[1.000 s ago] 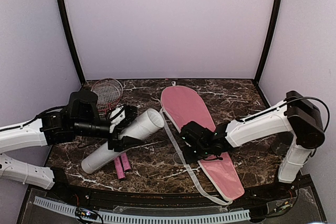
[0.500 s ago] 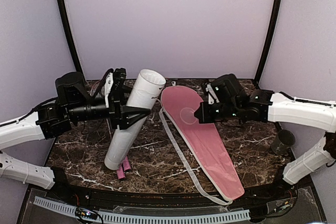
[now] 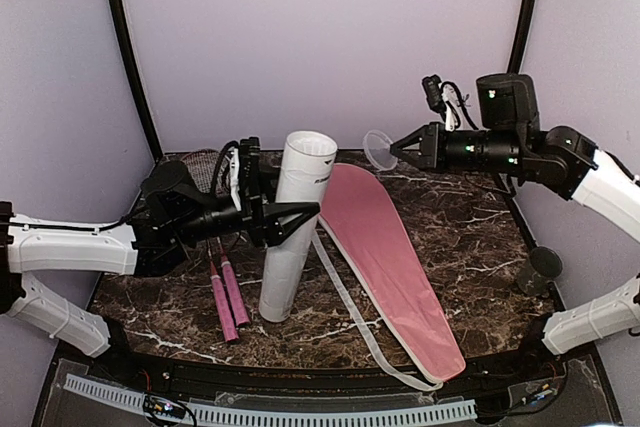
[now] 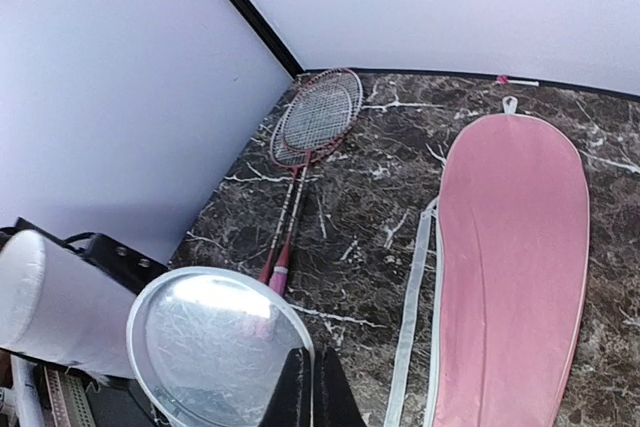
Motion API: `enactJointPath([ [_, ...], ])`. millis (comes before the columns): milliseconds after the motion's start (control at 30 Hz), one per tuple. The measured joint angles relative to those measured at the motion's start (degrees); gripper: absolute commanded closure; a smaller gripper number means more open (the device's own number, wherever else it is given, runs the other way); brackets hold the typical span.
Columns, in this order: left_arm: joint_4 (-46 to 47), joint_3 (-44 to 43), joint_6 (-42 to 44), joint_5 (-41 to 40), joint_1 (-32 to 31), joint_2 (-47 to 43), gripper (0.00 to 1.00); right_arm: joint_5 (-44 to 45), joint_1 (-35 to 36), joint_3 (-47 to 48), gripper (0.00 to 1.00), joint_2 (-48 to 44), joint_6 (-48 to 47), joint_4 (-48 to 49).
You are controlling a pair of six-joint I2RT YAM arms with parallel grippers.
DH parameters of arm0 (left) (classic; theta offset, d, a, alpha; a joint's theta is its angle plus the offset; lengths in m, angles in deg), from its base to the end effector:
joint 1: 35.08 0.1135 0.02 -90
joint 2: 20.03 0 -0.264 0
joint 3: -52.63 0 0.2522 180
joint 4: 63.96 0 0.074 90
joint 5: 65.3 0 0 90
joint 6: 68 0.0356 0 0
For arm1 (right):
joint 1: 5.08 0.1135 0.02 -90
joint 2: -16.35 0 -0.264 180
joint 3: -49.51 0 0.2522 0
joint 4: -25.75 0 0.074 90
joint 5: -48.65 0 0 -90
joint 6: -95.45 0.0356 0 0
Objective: Pack up the badminton gear
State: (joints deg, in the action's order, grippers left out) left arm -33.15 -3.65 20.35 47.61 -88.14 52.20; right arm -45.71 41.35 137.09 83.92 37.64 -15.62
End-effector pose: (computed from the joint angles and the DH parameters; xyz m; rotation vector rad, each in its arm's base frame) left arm 0.1603 -0.2362 0.3230 0.9168 1.0749 -1.0619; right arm 0.1760 0.1890 0.4039 -0.3103 2.0497 0.9573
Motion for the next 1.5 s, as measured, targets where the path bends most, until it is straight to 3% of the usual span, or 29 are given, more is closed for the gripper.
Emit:
enactJointPath([
  [200, 8.3, 1.3, -1.2, 0.7, 0.0, 5.1, 0.37, -4.1, 0.0, 6.9, 1.00, -0.3, -0.3, -2.5],
  [567, 11.5, 3.7, -1.4, 1.7, 0.0, 5.1, 0.35, -10.9, 3.2, 21.5, 1.00, 7.7, -0.5, -8.4],
  [867, 11.9, 4.2, -1.4, 2.1, 0.0, 4.8, 0.35, -11.1, 8.5, 27.0, 1.00, 15.8, -1.7, -13.2],
  [1500, 11.9, 4.2, -1.4, 4.0, 0.0, 4.7, 0.34, -10.8, 9.4, 31.4, 1.00, 18.8, -3.0, -16.6],
])
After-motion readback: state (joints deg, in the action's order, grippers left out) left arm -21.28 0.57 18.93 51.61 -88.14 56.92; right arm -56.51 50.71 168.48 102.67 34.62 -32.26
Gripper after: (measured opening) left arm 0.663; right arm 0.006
